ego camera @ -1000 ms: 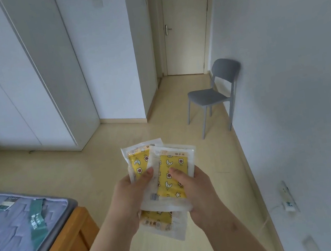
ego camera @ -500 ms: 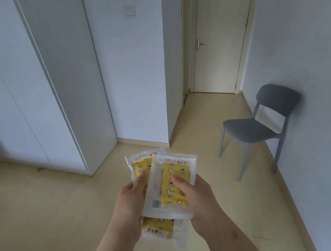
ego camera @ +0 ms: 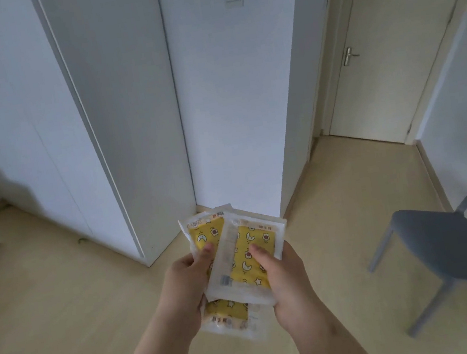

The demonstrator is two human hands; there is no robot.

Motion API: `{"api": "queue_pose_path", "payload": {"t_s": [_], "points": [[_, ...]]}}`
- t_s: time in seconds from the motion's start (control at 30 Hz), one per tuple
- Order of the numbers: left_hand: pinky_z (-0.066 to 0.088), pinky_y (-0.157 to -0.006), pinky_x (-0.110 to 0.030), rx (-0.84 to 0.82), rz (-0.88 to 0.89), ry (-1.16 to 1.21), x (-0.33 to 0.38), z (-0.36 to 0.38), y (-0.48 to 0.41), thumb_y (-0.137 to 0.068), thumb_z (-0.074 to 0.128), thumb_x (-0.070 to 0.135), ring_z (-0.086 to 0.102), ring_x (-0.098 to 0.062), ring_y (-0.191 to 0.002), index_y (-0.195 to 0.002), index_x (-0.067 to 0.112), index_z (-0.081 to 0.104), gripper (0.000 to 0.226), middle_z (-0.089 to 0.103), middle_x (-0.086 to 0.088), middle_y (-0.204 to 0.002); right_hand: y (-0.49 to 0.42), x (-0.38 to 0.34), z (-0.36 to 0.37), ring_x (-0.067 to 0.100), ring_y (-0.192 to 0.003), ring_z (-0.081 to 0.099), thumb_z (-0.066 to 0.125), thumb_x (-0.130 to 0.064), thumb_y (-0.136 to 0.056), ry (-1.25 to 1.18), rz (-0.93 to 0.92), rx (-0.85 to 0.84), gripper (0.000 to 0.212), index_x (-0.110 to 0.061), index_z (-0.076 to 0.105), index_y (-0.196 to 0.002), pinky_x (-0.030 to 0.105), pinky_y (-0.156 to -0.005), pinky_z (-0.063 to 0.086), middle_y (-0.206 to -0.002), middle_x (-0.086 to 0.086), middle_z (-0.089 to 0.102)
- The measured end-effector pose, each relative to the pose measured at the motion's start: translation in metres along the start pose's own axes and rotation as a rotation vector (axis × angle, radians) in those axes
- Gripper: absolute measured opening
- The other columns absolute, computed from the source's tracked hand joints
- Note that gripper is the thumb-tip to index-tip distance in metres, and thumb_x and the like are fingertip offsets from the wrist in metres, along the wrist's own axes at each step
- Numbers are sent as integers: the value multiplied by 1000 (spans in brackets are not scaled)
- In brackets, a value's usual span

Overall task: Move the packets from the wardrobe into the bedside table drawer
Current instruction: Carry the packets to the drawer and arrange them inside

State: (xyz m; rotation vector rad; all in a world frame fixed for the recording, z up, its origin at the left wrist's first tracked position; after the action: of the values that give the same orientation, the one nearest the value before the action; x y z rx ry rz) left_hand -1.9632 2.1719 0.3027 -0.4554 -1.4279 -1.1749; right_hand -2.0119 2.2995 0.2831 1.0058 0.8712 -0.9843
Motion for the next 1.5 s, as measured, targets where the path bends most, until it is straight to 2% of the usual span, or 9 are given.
{"api": "queue_pose_path", "payload": {"t_s": [0.17, 0.3, 0.6, 0.7, 0.83, 1.03, 1.17, 1.3, 1.5], "points": [[56, -72, -52, 128, 52, 107, 45, 17, -94, -94, 55, 17, 70, -39, -80, -102, 5, 66, 18, 73, -19, -92, -116, -38, 29, 17, -90, 70, 66, -18, -88, 66, 11, -138, 17, -23, 65, -104, 45, -85, 56, -96, -3, 73], [55, -77, -56, 274, 78, 169, 68, -7, -144, -94, 55, 12, 70, -39, -85, -106, 6, 65, 16, 73, -16, -96, -180, -41, 78, 17, -87, 69, 66, -17, -87, 96, 101, -268, 13, -24, 65, -99, 38, -77, 57, -94, -2, 73], [55, -79, -54, 480, 159, 226, 132, -114, -240, -93, 57, 23, 70, -37, -79, -99, 9, 67, 18, 73, -17, -87, -270, -17, 242, 25, -85, 71, 63, -10, -88, 199, 193, -571, 14, -16, 67, -99, 39, -72, 58, -90, 5, 75], [54, -81, -56, 496, 196, 202, 166, -155, -274, -86, 66, 13, 70, -37, -82, -102, 7, 65, 18, 73, -16, -90, -299, -17, 308, 27, -85, 71, 66, -11, -86, 242, 160, -620, 12, -16, 66, -98, 44, -75, 58, -89, 7, 74], [55, -80, -55, 539, 244, 228, 209, -211, -313, -85, 66, 6, 71, -37, -81, -100, 6, 65, 15, 74, -17, -88, -331, -12, 390, 26, -84, 71, 69, -11, -83, 246, 133, -680, 15, -16, 67, -98, 44, -74, 59, -89, 6, 74], [55, -76, -55, 684, 240, 310, 232, -289, -355, -87, 64, 8, 71, -37, -80, -103, 8, 62, 16, 74, -16, -89, -370, 18, 486, 35, -91, 69, 61, -24, -90, 166, 288, -689, 13, -13, 66, -95, 54, -83, 54, -94, 15, 72], [56, -73, -56, 864, 257, 418, 240, -356, -377, -88, 62, 11, 71, -36, -80, -105, 11, 61, 17, 74, -14, -88, -397, 42, 559, 25, -83, 65, 57, -14, -93, 213, 308, -753, 10, -17, 66, -89, 42, -77, 53, -90, 8, 69], [55, -67, -51, 1015, 275, 514, 256, -409, -405, -90, 61, 13, 70, -35, -79, -98, 14, 60, 8, 74, -13, -86, -427, 56, 624, 19, -78, 63, 54, -1, -90, 225, 309, -808, 20, -19, 63, -93, 30, -67, 52, -93, 4, 66], [54, -61, -45, 1152, 306, 598, 312, -484, -466, -89, 62, 14, 69, -33, -77, -99, 13, 59, 10, 72, -13, -90, -485, 56, 739, 17, -74, 58, 51, 7, -86, 252, 220, -912, 51, -34, 47, -117, 29, -69, 52, -95, 2, 63]]}}
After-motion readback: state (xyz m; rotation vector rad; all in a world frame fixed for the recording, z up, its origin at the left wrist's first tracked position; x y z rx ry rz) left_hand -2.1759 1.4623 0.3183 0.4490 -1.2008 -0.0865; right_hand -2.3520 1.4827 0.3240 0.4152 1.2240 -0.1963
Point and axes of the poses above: each hand's wrist, its own y-axis away from the middle knuckle, its own z-axis out of the palm, x = y × z, the point moved 2 cm from there along -y, towards the middle knuckle
